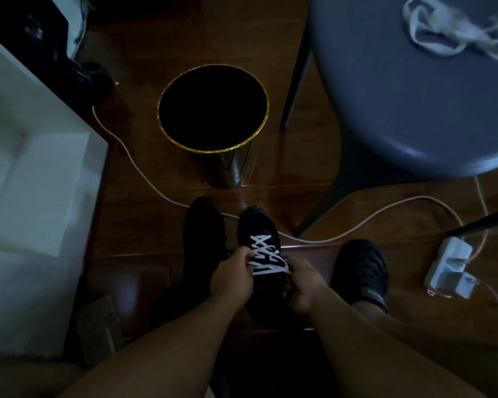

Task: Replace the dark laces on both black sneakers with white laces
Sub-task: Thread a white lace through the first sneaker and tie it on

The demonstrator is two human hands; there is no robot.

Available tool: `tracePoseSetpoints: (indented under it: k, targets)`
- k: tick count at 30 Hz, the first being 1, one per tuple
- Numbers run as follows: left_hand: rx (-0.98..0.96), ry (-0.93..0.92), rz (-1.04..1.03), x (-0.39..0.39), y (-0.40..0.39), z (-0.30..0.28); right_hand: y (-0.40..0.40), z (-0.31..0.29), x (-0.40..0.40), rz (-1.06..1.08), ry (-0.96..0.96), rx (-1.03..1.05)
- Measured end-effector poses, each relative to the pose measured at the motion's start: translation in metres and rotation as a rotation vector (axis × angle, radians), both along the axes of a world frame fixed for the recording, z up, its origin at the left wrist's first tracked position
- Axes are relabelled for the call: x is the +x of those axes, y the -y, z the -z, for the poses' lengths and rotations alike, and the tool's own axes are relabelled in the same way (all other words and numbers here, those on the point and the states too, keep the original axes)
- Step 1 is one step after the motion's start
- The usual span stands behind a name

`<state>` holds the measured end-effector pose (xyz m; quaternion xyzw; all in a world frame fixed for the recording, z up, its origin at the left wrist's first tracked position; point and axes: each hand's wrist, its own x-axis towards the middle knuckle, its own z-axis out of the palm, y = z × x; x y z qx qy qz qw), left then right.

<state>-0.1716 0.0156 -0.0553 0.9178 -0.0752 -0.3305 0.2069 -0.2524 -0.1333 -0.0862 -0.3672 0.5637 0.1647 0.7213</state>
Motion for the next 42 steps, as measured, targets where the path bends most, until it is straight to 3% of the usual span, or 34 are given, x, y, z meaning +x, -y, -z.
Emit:
tracePoseSetpoints:
  k: [8, 11, 17, 21, 24, 27, 30, 34, 35, 38, 42]
  targets:
    - [0.001, 0.04, 0.108, 0.0, 0.002, -0.008, 0.003, -0.036, -0.003, 0.195, 0.035, 0.233]
    - [-0.038, 0.029, 0.097, 0.0, 0.001, -0.007, 0.01, -0.043, -0.005, 0.209, 0.09, 0.15]
    - [-0.069, -0.111, -0.018, 0.0, 0.001, -0.003, 0.007, -0.038, -0.002, 0.115, 0.021, -0.003]
    - [-0.054, -0.101, 0.112, -0.004, -0.004, -0.004, 0.002, -0.034, -0.003, 0.056, 0.08, -0.037]
    - [-0.044, -0.046, 0.183, -0.007, -0.006, 0.0, -0.002, -0.043, -0.005, -0.11, 0.155, -0.144]
    - [-0.091, -0.13, 0.083, -0.006, 0.0, -0.005, -0.004, -0.04, -0.007, -0.303, 0.161, -0.296]
    - [-0.116, -0.279, -0.005, -0.002, 0.002, -0.008, -0.004, -0.035, -0.009, -0.341, 0.105, -0.422]
    - [-0.252, -0.496, -0.443, 0.004, 0.003, -0.018, -0.001, -0.028, -0.014, -0.326, 0.063, -0.391]
    - [-0.224, -0.508, -0.455, 0.005, 0.005, -0.02, -0.001, -0.027, -0.014, -0.323, 0.051, -0.398]
    - [-0.132, -0.487, -0.344, 0.001, 0.015, -0.026, -0.003, -0.025, -0.012, -0.312, -0.008, -0.476]
    - [-0.062, -0.309, -0.082, -0.011, 0.017, -0.018, -0.001, -0.016, -0.016, -0.332, -0.069, -0.411]
